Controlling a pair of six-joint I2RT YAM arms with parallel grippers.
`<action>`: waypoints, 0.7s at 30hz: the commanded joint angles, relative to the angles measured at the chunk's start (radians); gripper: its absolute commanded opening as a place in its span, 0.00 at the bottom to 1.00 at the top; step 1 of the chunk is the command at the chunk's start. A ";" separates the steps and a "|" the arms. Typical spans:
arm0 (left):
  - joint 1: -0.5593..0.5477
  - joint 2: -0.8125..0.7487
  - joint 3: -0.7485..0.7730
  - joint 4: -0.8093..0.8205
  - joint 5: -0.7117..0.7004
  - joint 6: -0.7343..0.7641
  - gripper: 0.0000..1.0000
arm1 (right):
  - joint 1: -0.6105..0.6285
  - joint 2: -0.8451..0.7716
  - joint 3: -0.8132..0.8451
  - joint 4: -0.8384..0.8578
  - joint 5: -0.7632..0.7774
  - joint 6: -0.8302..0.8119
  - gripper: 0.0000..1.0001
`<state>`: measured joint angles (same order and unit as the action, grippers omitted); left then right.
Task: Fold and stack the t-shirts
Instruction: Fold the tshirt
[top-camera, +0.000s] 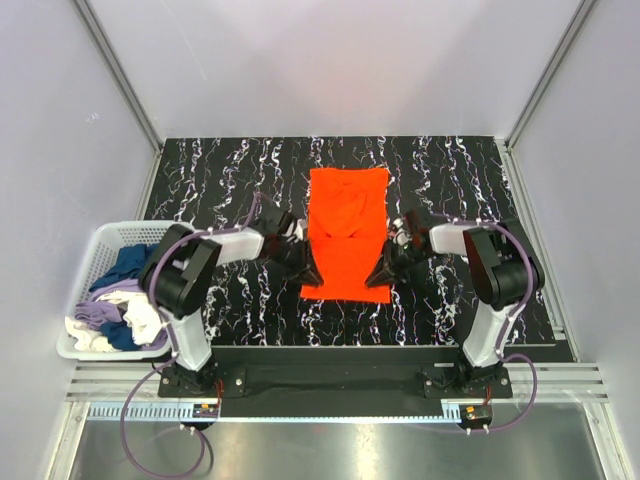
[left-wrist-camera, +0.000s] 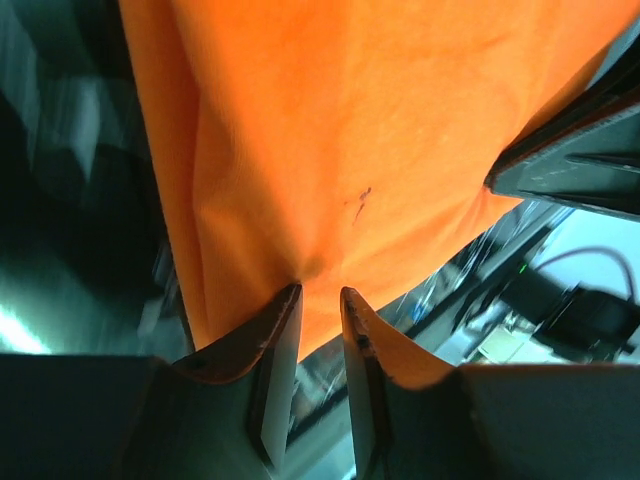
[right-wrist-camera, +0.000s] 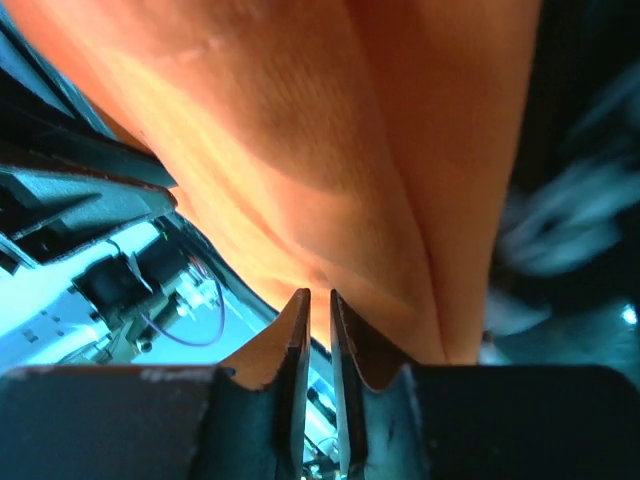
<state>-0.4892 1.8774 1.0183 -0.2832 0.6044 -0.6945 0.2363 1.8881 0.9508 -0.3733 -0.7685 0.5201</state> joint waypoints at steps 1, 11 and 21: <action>-0.006 -0.079 -0.153 -0.105 -0.141 0.042 0.32 | 0.040 -0.114 -0.094 0.080 -0.003 0.067 0.21; 0.024 -0.184 -0.017 -0.028 0.044 0.046 0.44 | 0.032 -0.110 0.054 0.056 -0.049 0.089 0.22; 0.164 0.170 0.210 0.003 0.104 0.105 0.40 | -0.110 0.192 0.164 0.194 -0.120 0.140 0.19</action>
<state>-0.3698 1.9289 1.2079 -0.2832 0.6563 -0.6277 0.1738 2.0399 1.0863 -0.2104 -0.8505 0.6498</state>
